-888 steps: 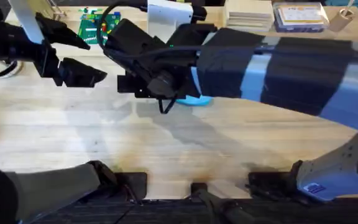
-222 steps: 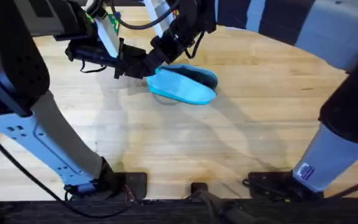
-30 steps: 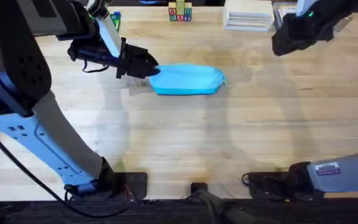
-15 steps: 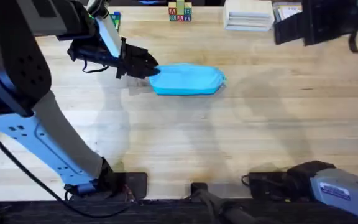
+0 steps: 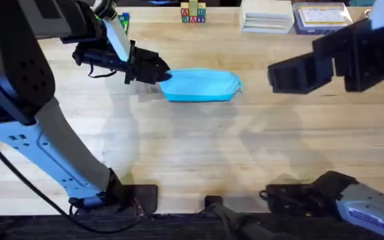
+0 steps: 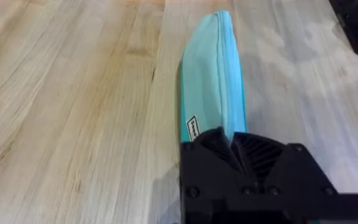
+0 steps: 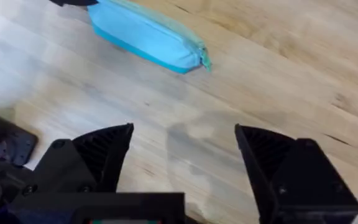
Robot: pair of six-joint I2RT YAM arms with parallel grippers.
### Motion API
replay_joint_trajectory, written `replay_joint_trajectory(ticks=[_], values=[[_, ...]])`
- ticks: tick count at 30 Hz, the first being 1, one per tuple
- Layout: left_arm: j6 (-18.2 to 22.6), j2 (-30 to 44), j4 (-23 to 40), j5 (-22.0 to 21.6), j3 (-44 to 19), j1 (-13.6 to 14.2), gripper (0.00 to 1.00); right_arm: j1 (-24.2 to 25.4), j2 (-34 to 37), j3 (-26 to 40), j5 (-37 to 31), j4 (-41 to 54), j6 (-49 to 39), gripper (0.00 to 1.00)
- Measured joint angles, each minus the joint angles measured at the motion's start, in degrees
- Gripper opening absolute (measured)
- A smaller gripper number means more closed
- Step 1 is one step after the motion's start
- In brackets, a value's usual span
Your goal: Unzip the bag, pick up the pens from the table one at a time and place them inside, then zip the bag closed.
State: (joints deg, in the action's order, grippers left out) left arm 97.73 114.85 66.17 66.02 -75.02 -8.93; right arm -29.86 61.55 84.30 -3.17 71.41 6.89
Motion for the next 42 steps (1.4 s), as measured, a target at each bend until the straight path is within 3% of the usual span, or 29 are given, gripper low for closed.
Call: replay_joint_trajectory(ticks=[6, 12, 23, 29, 31, 42], values=[[0.0, 0.0, 0.0, 0.0, 0.0, 0.0, 0.042, -4.6, -3.4, -6.6, -0.5, -4.3, 4.2, 0.997], [0.0, 0.0, 0.0, 0.0, 0.0, 0.0, 0.042, -5.4, -6.8, -13.7, -0.6, -9.1, 6.7, 0.997], [0.0, 0.0, 0.0, 0.0, 0.0, 0.0, 0.048, -5.4, -7.6, -14.8, -1.2, -9.7, 7.5, 0.997], [0.0, 0.0, -0.2, 0.0, 0.0, -0.7, 0.934, -5.4, -7.6, -14.8, -1.4, -9.7, 7.7, 0.997], [-0.1, 0.0, -0.2, 0.0, 0.0, -0.9, 0.988, -5.4, -7.6, -14.8, -1.4, -9.7, 7.7, 0.997], [0.0, 0.0, -0.6, 0.0, 0.0, -1.0, 0.994, -5.4, -7.6, -14.8, -1.5, -9.7, 7.7, 0.998]])
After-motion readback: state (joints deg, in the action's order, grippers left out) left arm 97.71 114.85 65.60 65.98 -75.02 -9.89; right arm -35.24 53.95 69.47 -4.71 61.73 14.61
